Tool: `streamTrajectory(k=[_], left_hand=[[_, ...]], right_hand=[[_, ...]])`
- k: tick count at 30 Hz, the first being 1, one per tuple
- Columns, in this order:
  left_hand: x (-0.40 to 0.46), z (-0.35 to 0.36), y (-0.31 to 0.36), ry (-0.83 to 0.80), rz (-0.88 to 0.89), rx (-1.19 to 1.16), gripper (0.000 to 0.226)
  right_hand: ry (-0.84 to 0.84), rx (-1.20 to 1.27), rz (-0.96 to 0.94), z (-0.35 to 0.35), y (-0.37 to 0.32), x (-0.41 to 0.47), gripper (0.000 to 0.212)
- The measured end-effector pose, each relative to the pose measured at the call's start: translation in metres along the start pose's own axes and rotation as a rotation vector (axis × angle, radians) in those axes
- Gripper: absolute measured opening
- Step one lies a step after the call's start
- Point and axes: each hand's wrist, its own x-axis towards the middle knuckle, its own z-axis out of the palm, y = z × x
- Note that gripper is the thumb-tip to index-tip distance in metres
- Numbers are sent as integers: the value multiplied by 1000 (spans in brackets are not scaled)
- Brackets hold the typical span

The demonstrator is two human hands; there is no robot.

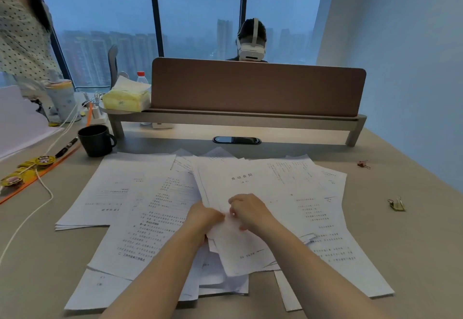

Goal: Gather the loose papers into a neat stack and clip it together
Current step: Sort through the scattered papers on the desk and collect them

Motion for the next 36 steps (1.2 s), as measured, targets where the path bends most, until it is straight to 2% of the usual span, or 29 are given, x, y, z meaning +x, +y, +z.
streamTrajectory(k=[4, 8, 13, 15, 19, 25, 30, 34, 36], left_hand=[[-3, 1, -2, 4, 74, 5, 46], [-8, -3, 3, 20, 173, -40, 36], [-13, -10, 19, 28, 282, -120, 35], [-14, -12, 23, 30, 338, -170, 31], [-19, -11, 35, 55, 443, -264, 22], [-21, -10, 37, 149, 570, -187, 13], [-17, -15, 11, 189, 494, -30, 5], [-16, -22, 5, 153, 426, 91, 19], [-10, -34, 8, 196, 447, 193, 26]], right_hand=[[177, 44, 4, -26, 25, -2, 45], [366, 96, 44, -54, 44, 5, 63], [437, 375, 49, -81, 50, 8, 72], [472, 498, 45, -89, 50, 8, 64], [497, 653, -42, -93, 34, 5, 17], [421, 852, -189, -79, 22, -8, 6], [339, 712, -133, -55, 41, -12, 9], [366, 548, -179, -51, 36, -11, 16], [413, 523, -175, -55, 33, -9, 16]])
